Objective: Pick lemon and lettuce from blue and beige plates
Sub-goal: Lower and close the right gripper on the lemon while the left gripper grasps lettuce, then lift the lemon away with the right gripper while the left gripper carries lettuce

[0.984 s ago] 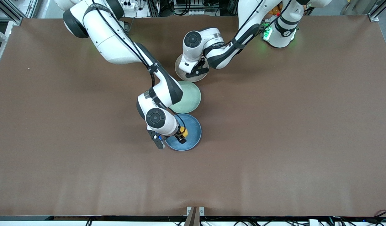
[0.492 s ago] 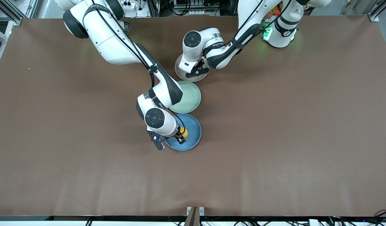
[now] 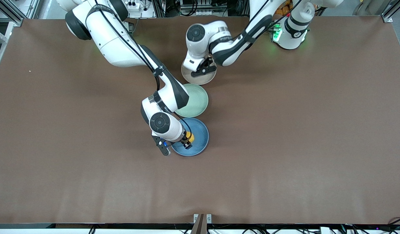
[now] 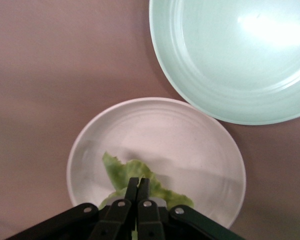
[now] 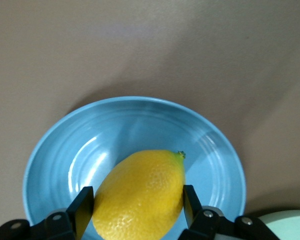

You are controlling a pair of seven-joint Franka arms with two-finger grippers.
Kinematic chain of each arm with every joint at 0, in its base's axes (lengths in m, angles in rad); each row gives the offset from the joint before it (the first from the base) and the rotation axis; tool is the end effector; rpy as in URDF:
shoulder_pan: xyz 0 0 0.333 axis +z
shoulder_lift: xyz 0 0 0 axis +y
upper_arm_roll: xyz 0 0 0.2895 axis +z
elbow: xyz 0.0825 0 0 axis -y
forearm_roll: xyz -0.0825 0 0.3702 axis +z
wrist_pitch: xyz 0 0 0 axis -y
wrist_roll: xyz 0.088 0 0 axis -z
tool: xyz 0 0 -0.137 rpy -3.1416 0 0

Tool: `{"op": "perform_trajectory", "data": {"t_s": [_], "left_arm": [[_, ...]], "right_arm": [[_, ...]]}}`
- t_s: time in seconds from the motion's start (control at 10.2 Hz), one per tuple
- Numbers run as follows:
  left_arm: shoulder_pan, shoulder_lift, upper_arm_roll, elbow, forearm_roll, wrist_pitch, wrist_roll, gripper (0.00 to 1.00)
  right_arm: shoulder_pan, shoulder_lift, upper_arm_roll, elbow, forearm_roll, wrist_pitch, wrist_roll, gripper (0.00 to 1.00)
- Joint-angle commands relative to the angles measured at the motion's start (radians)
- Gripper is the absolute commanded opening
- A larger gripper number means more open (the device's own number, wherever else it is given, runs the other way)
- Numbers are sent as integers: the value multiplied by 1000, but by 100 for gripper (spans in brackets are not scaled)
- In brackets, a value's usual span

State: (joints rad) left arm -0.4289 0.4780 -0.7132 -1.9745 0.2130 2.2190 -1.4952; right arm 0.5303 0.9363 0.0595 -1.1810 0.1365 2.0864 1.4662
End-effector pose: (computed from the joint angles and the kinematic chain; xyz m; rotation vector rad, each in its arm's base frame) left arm 0.2503 -0.5178 0.2268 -3.0446 -0.3882 0.2570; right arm 0.6030 0.4037 0.1785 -2.7181 1.4309 0.2424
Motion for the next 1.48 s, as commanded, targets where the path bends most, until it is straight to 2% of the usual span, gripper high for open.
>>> {"op": "perform_trajectory", "data": {"t_s": [0.0, 0.2, 0.49, 0.79, 0.98, 1.28, 1.38], "left_arm": [[128, -145, -112, -23, 14, -126, -24, 0], [231, -221, -173, -20, 14, -208, 50, 0], [402, -356, -155, 12, -47, -295, 422, 0], [473, -377, 85, 65, -110, -291, 892, 0], [481, -346, 199, 52, -110, -272, 1097, 0], [478, -233, 390, 49, -112, -227, 1410, 0], [475, -187, 441, 48, -112, -187, 1511, 0]], "right_arm": [[-45, -4, 19, 75, 32, -118, -53, 9], [-104, -34, 23, 145, 113, -288, -170, 6], [-177, -86, 14, 159, 111, -454, -384, 3], [-234, -164, -71, 146, 120, -554, -669, 5], [-247, -179, -140, 139, 104, -623, -814, 2], [-243, -301, -283, -55, 100, -589, -1138, 1], [-243, -338, -321, -113, 69, -567, -1259, 1]]}}
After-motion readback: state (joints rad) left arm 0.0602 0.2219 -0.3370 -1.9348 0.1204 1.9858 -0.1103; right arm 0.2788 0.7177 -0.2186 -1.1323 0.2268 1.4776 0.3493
